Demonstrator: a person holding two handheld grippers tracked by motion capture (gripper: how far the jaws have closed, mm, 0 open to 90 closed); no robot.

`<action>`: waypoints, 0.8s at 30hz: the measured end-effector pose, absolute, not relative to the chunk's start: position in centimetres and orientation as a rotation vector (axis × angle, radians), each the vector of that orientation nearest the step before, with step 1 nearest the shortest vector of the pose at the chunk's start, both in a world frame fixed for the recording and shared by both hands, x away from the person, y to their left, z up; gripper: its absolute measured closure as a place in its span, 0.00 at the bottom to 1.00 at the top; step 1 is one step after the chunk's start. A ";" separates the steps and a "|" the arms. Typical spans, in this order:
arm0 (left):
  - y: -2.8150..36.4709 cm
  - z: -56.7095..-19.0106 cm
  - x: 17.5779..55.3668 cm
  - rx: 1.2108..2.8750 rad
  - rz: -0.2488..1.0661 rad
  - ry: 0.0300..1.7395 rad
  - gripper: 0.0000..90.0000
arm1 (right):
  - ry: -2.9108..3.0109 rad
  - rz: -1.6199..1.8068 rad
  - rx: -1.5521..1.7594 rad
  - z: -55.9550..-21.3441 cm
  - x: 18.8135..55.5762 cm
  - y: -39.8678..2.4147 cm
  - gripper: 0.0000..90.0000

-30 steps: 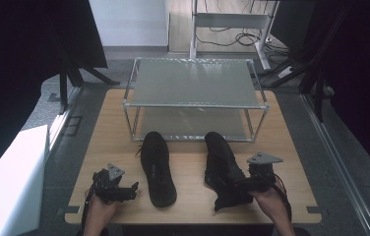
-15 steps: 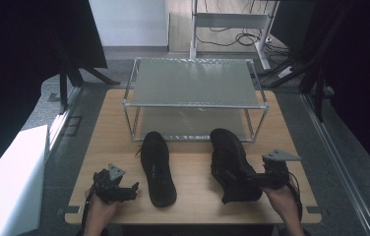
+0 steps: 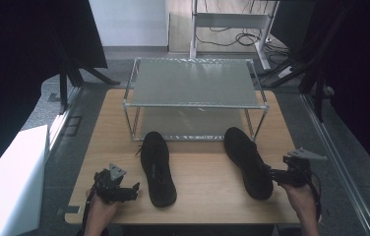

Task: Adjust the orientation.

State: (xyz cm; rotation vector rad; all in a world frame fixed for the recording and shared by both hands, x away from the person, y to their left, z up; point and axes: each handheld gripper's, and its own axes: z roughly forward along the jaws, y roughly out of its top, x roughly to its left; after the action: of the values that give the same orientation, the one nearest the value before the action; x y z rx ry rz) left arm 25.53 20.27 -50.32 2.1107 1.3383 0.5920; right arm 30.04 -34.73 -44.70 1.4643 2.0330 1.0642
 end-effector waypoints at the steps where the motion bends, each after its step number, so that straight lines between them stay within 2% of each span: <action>1: 20.3 -50.3 25.6 2.111 0.588 1.341 0.00 | 2.026 1.070 1.473 -44.7 30.0 -35.2 0.11; 11: 20.3 -50.2 25.6 2.102 0.551 1.382 0.00 | 2.018 1.117 1.515 -44.9 29.9 -36.7 0.11; 24: 20.2 -48.7 25.2 2.014 0.565 1.396 0.04 | 2.035 1.194 1.460 -43.1 29.3 -37.1 0.11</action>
State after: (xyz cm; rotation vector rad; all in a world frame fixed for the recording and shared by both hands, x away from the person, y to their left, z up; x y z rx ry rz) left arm 25.18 20.21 -48.70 2.0135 1.3959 0.5647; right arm 29.29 -37.06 -43.13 1.4599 2.0347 1.1938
